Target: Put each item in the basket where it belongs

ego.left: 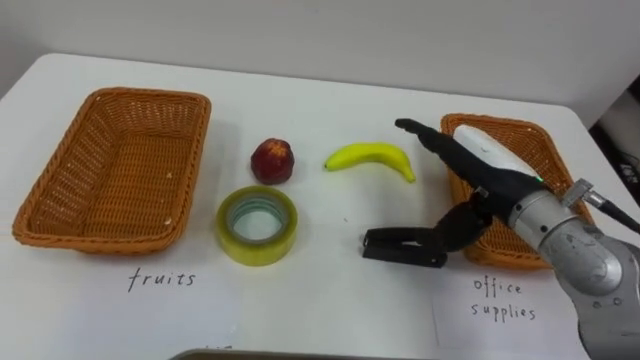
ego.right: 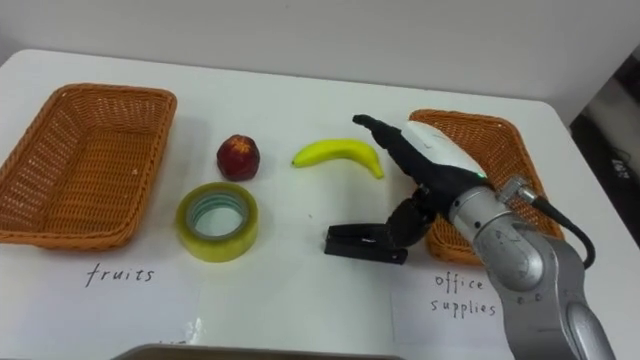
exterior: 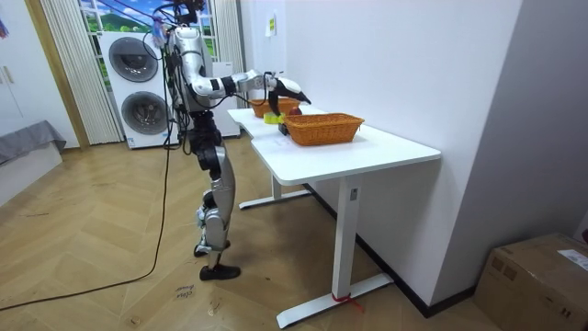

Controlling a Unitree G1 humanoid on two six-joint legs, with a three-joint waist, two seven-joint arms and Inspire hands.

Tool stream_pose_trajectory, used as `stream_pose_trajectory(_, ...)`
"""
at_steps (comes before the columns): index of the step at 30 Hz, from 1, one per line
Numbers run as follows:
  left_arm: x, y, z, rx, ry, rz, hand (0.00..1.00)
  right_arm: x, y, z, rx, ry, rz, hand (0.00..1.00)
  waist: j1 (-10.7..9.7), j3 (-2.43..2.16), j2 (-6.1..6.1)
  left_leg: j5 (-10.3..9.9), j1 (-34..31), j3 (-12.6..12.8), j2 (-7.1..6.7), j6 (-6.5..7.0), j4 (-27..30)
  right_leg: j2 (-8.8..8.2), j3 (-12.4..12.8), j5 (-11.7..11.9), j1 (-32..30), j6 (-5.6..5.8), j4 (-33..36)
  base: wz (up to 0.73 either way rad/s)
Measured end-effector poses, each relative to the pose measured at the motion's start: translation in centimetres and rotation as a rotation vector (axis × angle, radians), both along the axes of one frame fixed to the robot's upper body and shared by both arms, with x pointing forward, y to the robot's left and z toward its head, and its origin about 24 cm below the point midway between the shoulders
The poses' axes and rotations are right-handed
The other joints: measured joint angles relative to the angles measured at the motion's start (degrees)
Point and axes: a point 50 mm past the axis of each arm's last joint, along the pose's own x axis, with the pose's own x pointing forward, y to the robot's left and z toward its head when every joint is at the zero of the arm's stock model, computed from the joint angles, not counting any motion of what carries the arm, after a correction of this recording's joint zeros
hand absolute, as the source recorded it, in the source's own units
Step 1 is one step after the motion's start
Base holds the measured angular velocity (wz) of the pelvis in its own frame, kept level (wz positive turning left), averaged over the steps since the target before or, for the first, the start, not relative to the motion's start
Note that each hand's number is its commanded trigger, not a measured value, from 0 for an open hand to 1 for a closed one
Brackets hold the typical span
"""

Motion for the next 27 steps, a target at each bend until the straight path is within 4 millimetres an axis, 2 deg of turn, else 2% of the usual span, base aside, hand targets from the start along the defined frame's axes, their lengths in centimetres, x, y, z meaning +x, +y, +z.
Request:
stream_pose_trajectory(12,0.1,-0.1,0.0,-0.002,-0.002,-0.001,0.00,-0.6,-0.4,-1.1,-0.041,0.104,-0.003,0.00,-0.09,0.08,0.20,-0.01,-0.06,-0.01,0.01,0.00,-0.12,0.01,0.00,0.00,-0.06,-0.01,0.08,0.00)
stream_pose_trajectory(19,0.5,-0.1,0.0,-0.002,-0.014,-0.005,0.00,-0.7,-0.3,-1.3,-0.041,0.134,0.007,0.00,1.26,0.22,0.43,-0.01,-0.19,-0.23,0.02,0.00,-0.13,0.03,-0.20,0.00,-0.21,0.00,0.05,0.00)
stream_pose_trajectory(27,0.8,-0.2,0.0,0.007,-0.018,-0.023,0.00,-0.8,0.6,-2.5,-0.080,0.184,0.043,0.00,1.42,0.21,0.30,0.01,-0.10,-0.30,-0.05,0.02,-0.07,-0.03,-0.02,0.00,-0.19,0.00,0.06,0.00)
